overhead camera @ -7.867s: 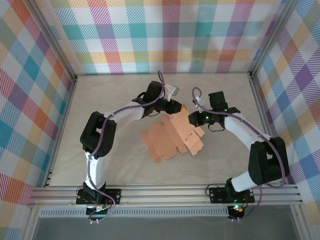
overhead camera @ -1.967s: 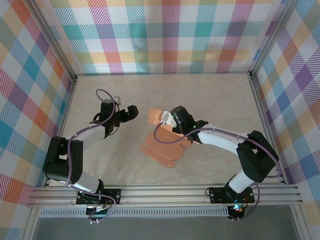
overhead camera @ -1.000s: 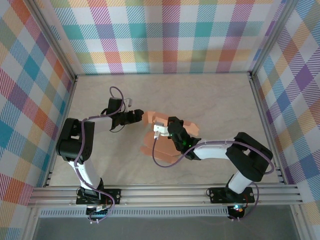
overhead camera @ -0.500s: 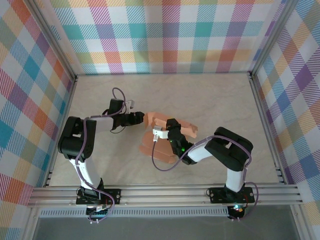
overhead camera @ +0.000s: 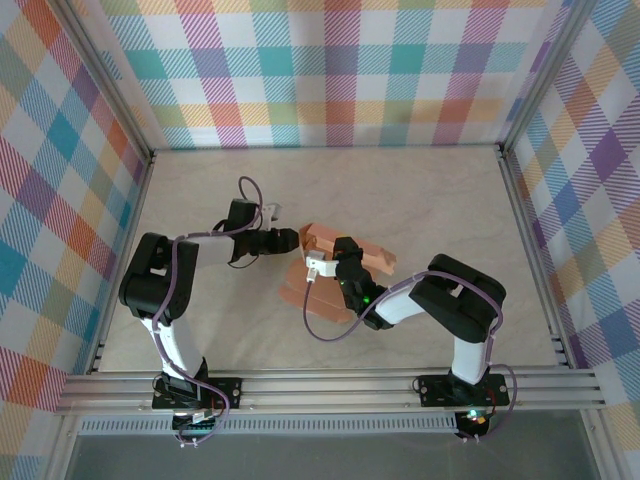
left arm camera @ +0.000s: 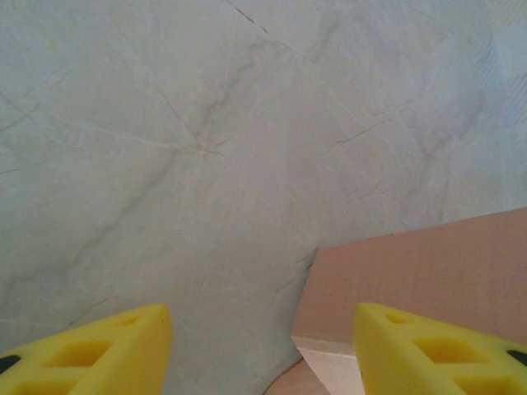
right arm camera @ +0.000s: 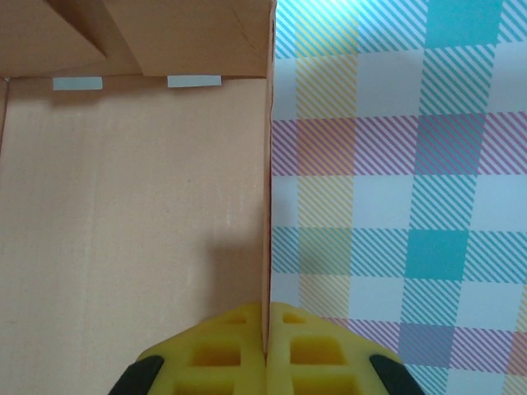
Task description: Fold the paper box
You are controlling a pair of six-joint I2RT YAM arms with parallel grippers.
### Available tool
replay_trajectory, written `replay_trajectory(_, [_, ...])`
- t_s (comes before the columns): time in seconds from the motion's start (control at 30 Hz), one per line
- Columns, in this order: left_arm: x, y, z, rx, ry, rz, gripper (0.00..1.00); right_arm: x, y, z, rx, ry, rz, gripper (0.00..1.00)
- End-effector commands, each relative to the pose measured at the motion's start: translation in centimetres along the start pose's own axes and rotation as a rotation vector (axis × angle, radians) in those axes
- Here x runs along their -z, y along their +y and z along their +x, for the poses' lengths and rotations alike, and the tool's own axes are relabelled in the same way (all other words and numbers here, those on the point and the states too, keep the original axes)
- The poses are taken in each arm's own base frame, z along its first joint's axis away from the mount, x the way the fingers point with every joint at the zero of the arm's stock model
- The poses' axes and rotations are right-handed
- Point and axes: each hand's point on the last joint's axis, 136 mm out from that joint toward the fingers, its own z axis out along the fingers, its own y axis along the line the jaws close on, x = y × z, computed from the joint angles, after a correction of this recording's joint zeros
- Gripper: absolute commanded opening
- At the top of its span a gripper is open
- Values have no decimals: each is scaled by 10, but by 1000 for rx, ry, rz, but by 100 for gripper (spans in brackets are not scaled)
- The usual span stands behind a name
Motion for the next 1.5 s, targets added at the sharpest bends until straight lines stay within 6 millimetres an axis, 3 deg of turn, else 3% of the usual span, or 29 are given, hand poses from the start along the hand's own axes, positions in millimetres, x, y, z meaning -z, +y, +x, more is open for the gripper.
replay_trajectory(0.0, [8, -18, -5, -68, -32, 52, 60, 4, 1, -3, -44, -10, -42, 0])
replay_trajectory(0.43, [5, -47, 3, -170, -10, 115, 51, 2, 11, -8, -60, -15, -109, 0])
replay_trajectory(0.77, [11, -47, 17, -208, -33, 119, 51, 4, 17, -4, -90, 0, -155, 0])
replay_trajectory(1.07, [9, -55, 19, -223, -27, 148, 44, 2, 20, -7, -82, -2, -161, 0])
replay_trajectory(1.47, [22, -56, 24, -259, -46, 130, 49, -2, 7, -11, -36, -21, -85, 0])
